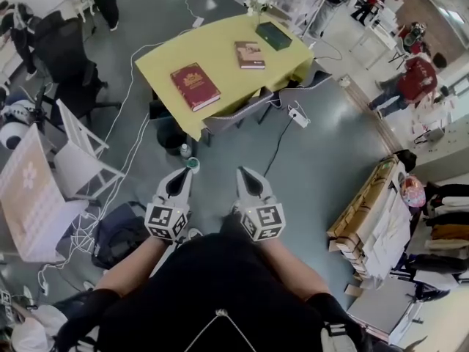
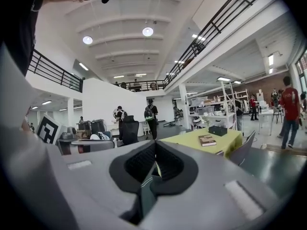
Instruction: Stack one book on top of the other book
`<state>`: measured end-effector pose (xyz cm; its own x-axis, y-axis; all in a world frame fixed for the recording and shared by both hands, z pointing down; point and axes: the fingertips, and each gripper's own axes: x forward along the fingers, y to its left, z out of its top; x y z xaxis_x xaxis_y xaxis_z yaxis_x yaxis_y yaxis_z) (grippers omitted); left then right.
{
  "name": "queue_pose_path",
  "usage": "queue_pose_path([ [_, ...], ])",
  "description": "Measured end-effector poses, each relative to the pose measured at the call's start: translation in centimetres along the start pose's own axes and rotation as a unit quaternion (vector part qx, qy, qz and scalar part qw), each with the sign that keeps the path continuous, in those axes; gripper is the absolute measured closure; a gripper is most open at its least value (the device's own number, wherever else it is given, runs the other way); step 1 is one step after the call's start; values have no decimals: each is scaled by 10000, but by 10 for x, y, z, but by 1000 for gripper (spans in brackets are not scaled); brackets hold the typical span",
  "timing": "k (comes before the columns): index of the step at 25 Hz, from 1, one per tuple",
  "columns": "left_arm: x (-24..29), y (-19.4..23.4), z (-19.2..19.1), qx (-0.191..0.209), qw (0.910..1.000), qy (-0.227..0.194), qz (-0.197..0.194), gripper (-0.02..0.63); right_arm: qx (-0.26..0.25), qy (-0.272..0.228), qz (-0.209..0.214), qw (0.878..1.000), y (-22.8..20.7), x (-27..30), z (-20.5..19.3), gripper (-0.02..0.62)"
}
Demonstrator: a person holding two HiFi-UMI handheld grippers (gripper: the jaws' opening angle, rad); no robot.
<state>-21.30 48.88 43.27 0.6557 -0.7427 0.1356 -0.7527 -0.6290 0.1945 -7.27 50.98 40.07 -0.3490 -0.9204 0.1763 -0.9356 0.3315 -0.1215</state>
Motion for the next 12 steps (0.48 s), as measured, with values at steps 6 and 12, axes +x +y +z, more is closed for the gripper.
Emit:
queue_pose_path([
  [6, 9, 4, -3, 8, 10000, 34, 80, 600, 136, 49, -87, 9999, -15, 7, -6, 592],
  [12, 39, 2, 0, 18, 9997, 86, 221, 599, 164, 118, 58, 9998, -44, 26, -3, 594],
])
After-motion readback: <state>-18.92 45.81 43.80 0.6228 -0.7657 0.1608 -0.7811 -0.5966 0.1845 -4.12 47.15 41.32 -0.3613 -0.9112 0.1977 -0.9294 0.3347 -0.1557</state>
